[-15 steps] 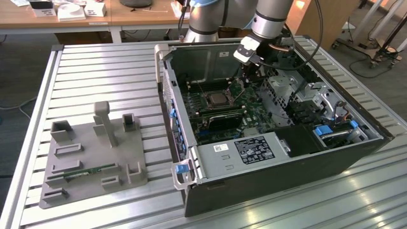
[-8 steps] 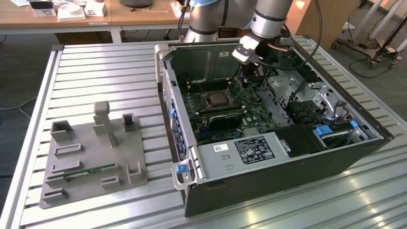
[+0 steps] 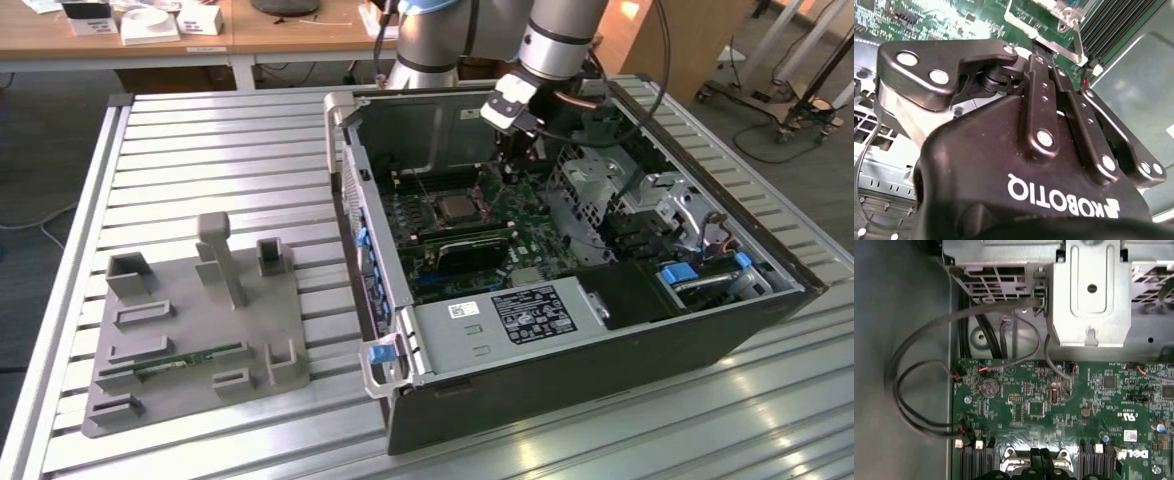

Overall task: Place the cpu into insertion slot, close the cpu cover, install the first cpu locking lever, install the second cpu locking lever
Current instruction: 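Close the cpu cover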

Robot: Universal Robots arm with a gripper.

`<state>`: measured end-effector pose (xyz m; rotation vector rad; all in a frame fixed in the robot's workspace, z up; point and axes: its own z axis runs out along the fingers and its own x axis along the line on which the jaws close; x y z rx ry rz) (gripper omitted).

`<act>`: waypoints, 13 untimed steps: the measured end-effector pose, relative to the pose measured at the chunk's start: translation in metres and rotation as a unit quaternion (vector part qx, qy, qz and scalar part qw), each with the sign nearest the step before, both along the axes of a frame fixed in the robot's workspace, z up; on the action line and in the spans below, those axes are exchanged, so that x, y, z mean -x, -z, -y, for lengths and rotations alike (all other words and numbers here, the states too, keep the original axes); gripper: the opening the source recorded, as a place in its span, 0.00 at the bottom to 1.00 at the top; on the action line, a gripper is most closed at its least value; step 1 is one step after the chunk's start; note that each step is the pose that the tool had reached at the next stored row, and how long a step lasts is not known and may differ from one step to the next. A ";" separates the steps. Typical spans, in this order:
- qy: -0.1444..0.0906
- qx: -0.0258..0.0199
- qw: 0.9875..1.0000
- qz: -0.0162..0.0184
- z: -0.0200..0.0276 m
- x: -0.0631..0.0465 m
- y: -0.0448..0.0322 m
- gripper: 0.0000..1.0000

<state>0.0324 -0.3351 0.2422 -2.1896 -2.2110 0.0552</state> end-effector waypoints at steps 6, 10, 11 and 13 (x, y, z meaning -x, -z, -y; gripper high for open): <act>0.000 0.000 1.000 -0.001 -0.0009 0.010 0.0000 0.10; 0.000 0.000 1.000 -0.002 -0.0025 0.017 0.0002 0.10; 0.000 0.000 1.000 -0.002 -0.0027 0.019 0.0004 0.10; 0.000 0.000 1.000 -0.002 -0.0032 0.024 0.0013 0.10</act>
